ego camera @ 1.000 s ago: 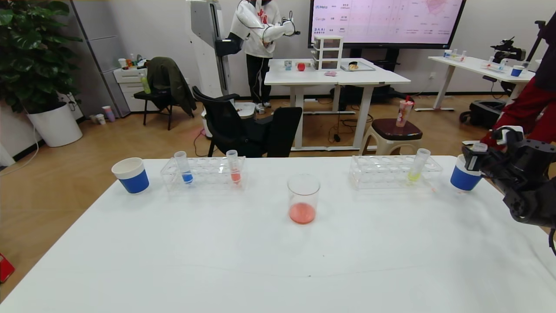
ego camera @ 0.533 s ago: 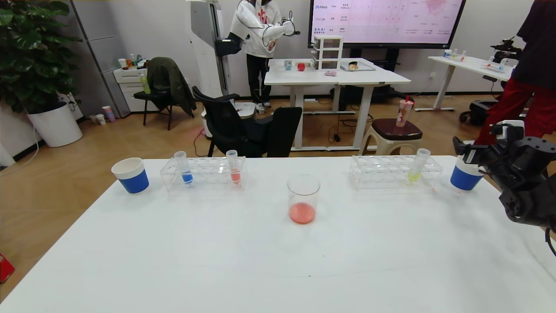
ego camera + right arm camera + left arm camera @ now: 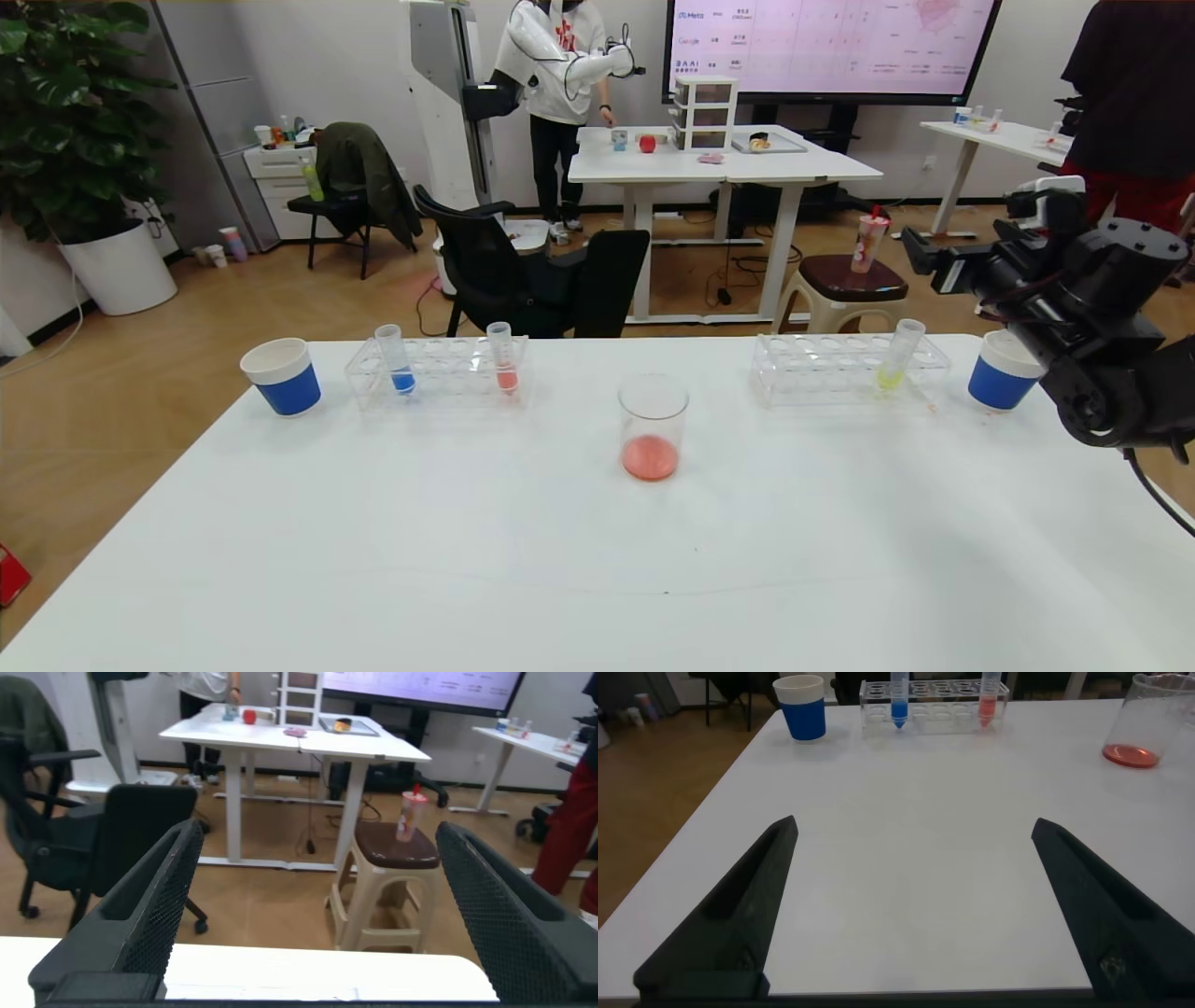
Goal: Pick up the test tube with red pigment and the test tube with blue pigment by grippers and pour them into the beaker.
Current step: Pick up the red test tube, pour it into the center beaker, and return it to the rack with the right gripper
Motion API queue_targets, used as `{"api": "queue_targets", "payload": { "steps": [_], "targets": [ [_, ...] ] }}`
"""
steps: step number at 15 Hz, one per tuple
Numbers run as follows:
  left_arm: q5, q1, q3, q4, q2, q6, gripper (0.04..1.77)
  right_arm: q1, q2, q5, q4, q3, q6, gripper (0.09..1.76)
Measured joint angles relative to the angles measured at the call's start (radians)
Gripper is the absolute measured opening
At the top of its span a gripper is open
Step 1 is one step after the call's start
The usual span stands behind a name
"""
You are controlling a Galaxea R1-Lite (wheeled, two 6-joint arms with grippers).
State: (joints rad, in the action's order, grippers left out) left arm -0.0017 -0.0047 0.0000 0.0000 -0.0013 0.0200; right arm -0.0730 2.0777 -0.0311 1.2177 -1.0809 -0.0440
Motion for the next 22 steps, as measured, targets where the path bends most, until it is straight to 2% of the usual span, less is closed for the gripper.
{"api": "queue_targets", "payload": {
  "steps": [3,5,9,12,14,16,20,22],
  "targets": [
    [0.0,0.0,0.0,0.0,0.0,0.0,1.75,0.065,-0.136,0.002,-0.002,0.11,0.0,1.73],
    [0.0,0.0,0.0,0.0,0.0,0.0,1.75,0.079,-0.248,0.003,-0.005,0.197,-0.002,1.73],
    [0.0,0.0,0.0,0.0,0.0,0.0,1.75,0.081,-0.549,0.002,-0.052,0.382,-0.005,1.73],
    [0.0,0.0,0.0,0.0,0.0,0.0,1.75,0.093,-0.817,-0.005,-0.15,0.529,-0.008,1.73],
    [0.0,0.0,0.0,0.0,0.0,0.0,1.75,0.101,-1.015,-0.007,-0.258,0.623,-0.014,1.73],
    [0.0,0.0,0.0,0.0,0.0,0.0,1.75,0.105,-1.223,-0.008,-0.434,0.687,-0.027,1.73],
    [0.0,0.0,0.0,0.0,0.0,0.0,1.75,0.112,-1.633,-0.016,-0.892,0.73,-0.062,1.73],
    [0.0,0.0,0.0,0.0,0.0,0.0,1.75,0.096,-1.793,-0.032,-1.017,0.746,-0.074,1.73]
  ]
}}
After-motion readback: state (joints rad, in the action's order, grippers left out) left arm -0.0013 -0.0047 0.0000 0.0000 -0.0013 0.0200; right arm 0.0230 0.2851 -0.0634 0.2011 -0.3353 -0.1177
